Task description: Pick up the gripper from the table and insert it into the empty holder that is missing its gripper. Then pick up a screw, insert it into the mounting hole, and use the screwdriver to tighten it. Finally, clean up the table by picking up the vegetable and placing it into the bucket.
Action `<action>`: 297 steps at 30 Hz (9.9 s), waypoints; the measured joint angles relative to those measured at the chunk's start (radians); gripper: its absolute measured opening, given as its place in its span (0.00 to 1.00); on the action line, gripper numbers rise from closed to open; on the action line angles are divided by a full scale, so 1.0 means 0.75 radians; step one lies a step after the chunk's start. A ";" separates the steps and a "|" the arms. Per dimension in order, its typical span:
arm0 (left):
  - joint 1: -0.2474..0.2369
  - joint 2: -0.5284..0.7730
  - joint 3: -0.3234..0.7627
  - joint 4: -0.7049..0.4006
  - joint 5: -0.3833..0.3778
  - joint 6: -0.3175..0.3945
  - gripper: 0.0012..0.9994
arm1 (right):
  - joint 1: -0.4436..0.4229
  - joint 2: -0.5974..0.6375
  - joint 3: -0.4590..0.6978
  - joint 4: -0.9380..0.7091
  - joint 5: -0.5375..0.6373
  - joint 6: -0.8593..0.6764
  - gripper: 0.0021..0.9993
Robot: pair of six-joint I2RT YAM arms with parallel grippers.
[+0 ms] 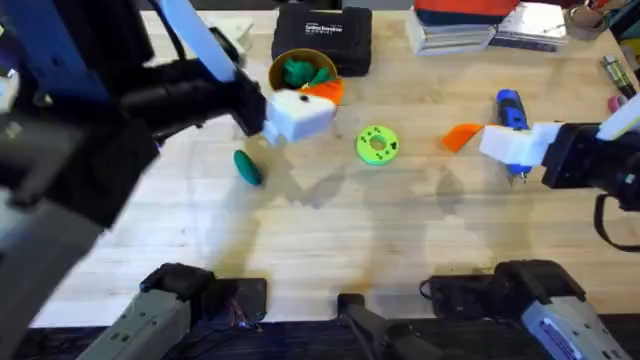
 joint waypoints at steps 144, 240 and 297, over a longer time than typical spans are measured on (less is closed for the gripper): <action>-0.169 -1.215 -1.003 0.235 0.194 -0.414 0.99 | 0.000 1.219 0.345 -0.008 0.069 -0.839 0.01; -0.154 -1.215 -1.003 0.234 0.173 -0.456 0.99 | 0.583 1.267 -0.233 1.694 -1.728 1.268 0.01; -0.161 -1.212 -1.003 0.238 0.171 -0.454 0.99 | 0.713 1.378 -0.192 1.998 -1.511 1.479 0.73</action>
